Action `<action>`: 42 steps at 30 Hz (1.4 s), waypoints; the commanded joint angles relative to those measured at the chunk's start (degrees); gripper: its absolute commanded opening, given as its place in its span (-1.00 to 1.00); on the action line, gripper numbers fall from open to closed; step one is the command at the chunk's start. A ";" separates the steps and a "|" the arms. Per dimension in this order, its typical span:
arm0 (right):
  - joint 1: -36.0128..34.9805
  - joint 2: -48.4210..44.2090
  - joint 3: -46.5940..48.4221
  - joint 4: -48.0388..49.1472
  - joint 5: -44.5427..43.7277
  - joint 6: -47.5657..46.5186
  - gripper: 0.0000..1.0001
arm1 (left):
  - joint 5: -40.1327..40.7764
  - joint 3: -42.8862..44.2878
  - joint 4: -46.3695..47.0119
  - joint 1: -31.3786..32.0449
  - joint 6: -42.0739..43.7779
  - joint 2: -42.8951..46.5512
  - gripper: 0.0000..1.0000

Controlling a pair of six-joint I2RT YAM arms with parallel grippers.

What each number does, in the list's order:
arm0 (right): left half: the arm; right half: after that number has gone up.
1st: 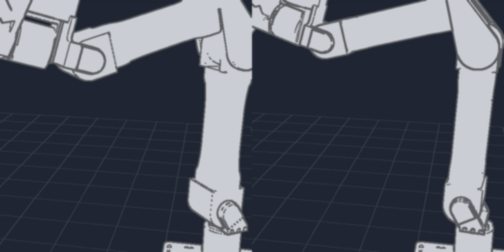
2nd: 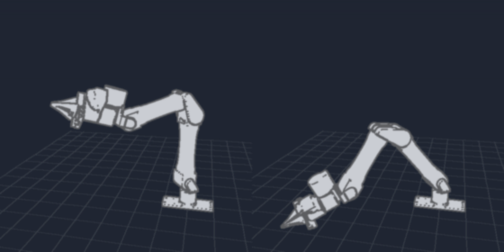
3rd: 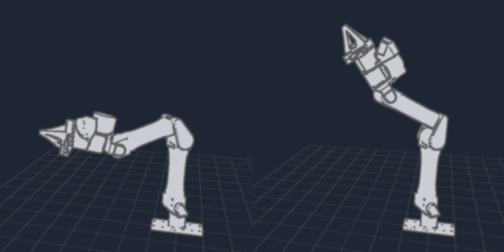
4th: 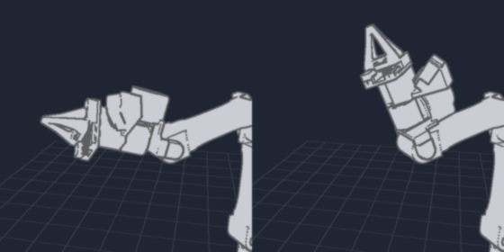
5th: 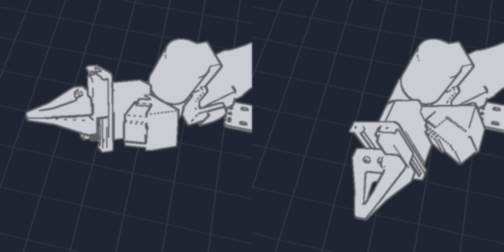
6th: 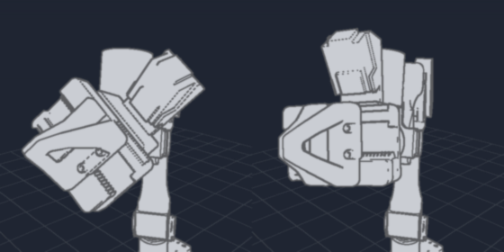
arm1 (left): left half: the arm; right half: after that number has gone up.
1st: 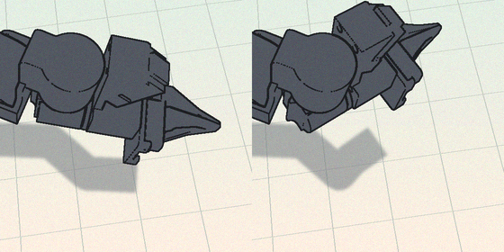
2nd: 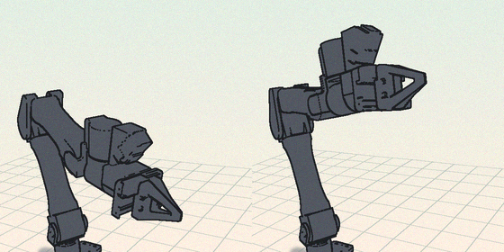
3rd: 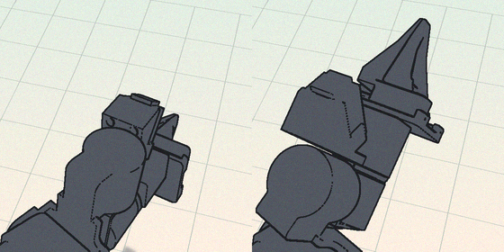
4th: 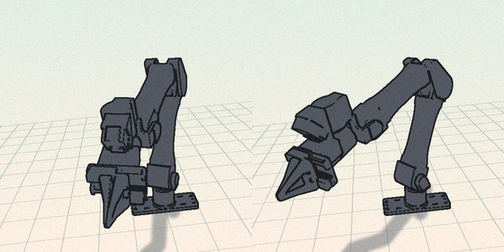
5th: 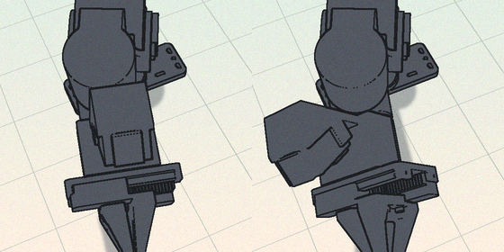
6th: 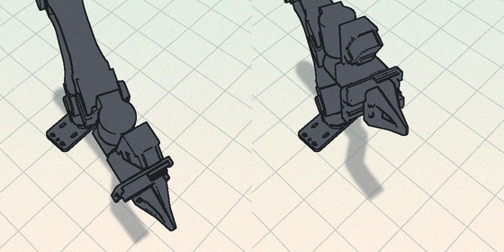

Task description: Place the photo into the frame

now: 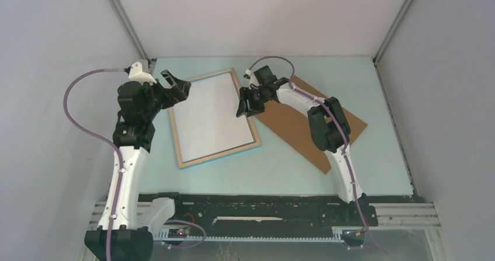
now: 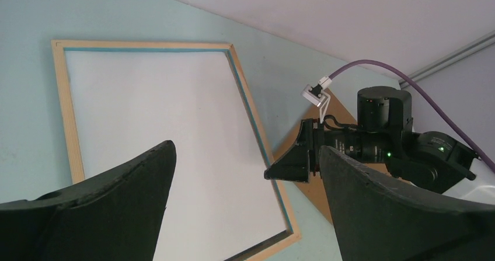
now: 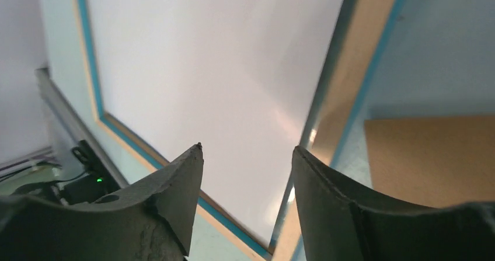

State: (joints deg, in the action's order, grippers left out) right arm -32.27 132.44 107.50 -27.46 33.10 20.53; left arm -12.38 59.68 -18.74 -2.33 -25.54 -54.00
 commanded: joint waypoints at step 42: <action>43.37 -77.52 -78.49 1.31 -10.67 18.79 0.49 | 1.31 8.16 -11.36 32.81 2.46 -25.28 0.96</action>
State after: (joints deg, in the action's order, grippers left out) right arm 7.92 57.08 31.40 -23.51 24.97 30.44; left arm -20.69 63.48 -28.21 27.18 -23.66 -78.78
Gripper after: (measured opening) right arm 0.742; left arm 0.987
